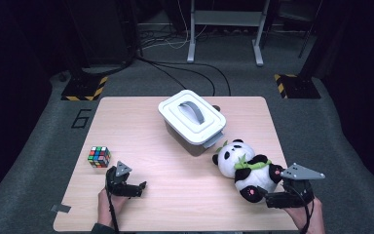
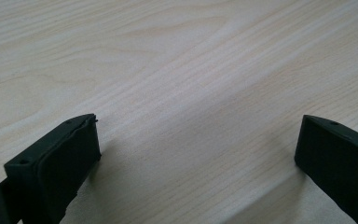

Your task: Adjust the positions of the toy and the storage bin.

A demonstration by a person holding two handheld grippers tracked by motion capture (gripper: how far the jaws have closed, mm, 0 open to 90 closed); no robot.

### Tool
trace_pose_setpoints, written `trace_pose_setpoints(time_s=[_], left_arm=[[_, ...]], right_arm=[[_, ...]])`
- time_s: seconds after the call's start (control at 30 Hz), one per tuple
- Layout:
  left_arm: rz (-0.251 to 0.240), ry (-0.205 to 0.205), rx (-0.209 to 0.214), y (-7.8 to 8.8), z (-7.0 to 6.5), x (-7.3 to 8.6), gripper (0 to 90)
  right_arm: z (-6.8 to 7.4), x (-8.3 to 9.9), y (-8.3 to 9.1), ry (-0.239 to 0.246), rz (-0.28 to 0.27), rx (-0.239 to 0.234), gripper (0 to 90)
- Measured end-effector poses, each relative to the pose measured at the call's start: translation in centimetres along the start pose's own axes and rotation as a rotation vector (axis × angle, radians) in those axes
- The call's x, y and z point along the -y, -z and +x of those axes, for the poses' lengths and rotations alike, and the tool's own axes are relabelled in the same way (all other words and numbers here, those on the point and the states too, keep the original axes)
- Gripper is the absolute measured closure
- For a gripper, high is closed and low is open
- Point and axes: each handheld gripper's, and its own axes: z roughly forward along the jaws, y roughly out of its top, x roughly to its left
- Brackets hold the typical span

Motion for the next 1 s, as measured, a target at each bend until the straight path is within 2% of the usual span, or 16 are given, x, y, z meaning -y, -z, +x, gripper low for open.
trace_pose_setpoints(time_s=[0.17,0.33,0.53,0.63,0.7,0.73,0.77,0.9,1.0], left_arm=[[0.000,0.000,0.000,0.0,0.0,0.0,0.0],[0.001,0.001,-0.001,0.0,0.0,0.0,0.0],[0.002,0.001,-0.001,0.0,0.0,0.0,0.0],[0.000,0.000,0.000,0.0,0.0,0.0,0.0],[0.000,0.000,0.001,0.0,0.0,0.0,0.0],[0.000,0.000,0.000,0.0,0.0,0.0,0.0],[0.000,0.000,0.000,0.0,0.0,0.0,0.0],[0.000,-0.001,0.000,0.0,0.0,0.0,0.0],[0.000,0.000,0.000,0.0,0.0,0.0,0.0]], right_arm=[[0.4,-1.7,-0.9,0.025,0.012,-0.010,0.0],[1.0,-3.3,-2.7,0.048,0.042,-0.018,0.0],[1.5,-4.0,-4.3,0.035,0.064,-0.024,2.7],[1.9,-4.2,-5.5,0.037,0.080,-0.033,12.3],[1.9,-4.3,-5.8,0.045,0.085,-0.033,13.7],[2.1,-4.4,-6.3,0.029,0.098,-0.030,18.1],[2.1,-4.4,-6.3,0.029,0.098,-0.030,18.1],[2.2,-4.4,-7.1,0.031,0.113,-0.010,31.1],[2.4,-4.4,-7.3,0.030,0.125,0.012,35.3]])
